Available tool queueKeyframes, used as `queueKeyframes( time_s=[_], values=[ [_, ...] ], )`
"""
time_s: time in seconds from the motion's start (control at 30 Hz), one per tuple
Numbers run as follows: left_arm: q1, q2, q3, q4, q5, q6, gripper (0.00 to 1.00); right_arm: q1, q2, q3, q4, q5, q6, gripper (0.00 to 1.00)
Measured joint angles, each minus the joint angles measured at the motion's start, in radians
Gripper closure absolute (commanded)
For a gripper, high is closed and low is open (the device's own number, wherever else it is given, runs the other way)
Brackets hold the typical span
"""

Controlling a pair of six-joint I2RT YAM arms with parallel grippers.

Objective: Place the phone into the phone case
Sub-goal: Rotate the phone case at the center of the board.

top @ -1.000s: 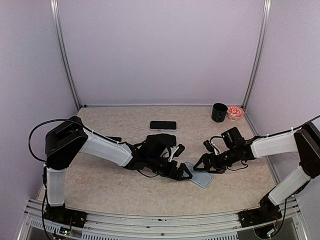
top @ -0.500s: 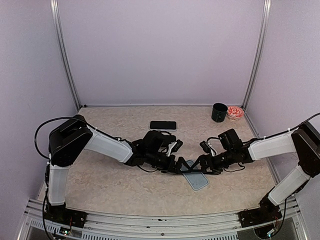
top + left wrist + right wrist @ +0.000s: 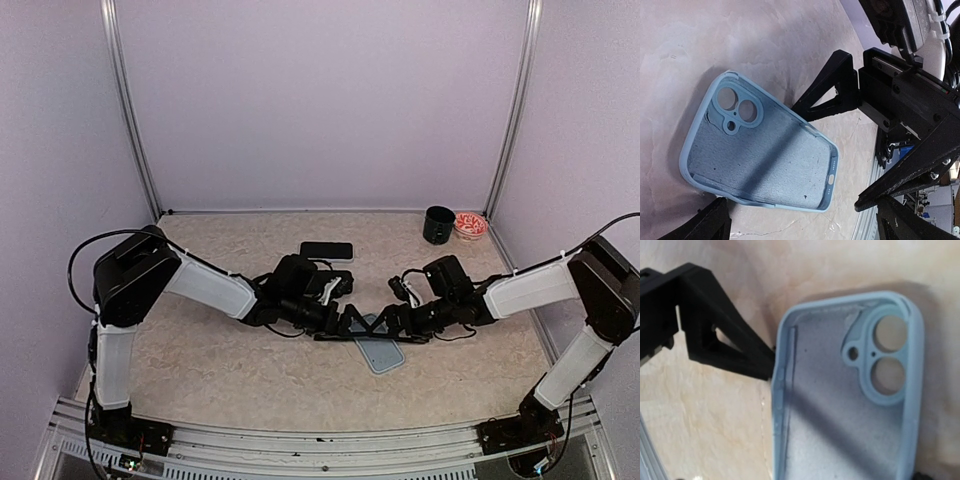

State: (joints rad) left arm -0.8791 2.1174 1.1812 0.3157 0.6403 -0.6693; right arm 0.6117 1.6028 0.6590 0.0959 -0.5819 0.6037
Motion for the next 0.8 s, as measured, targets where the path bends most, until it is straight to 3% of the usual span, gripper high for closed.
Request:
queueKeyframes(
  time_s=[0.23,0.53,0.8],
  values=[
    [-0.001,-0.066,-0.090,0.039,-0.091,-0.018,0.01,0.031,0.002,0.016,-0.019,0.032,0.012,0.02],
    [0.084,-0.165,-0.167,0.102,-0.287,-0.049,0.01,0.087,0.002,0.017,-0.059,-0.066,0.010,0.02],
    [0.089,-0.275,-0.257,0.121,-0.336,-0.052,0.01,0.087,-0.032,0.019,-0.149,-0.069,-0.040,0.02]
  ],
)
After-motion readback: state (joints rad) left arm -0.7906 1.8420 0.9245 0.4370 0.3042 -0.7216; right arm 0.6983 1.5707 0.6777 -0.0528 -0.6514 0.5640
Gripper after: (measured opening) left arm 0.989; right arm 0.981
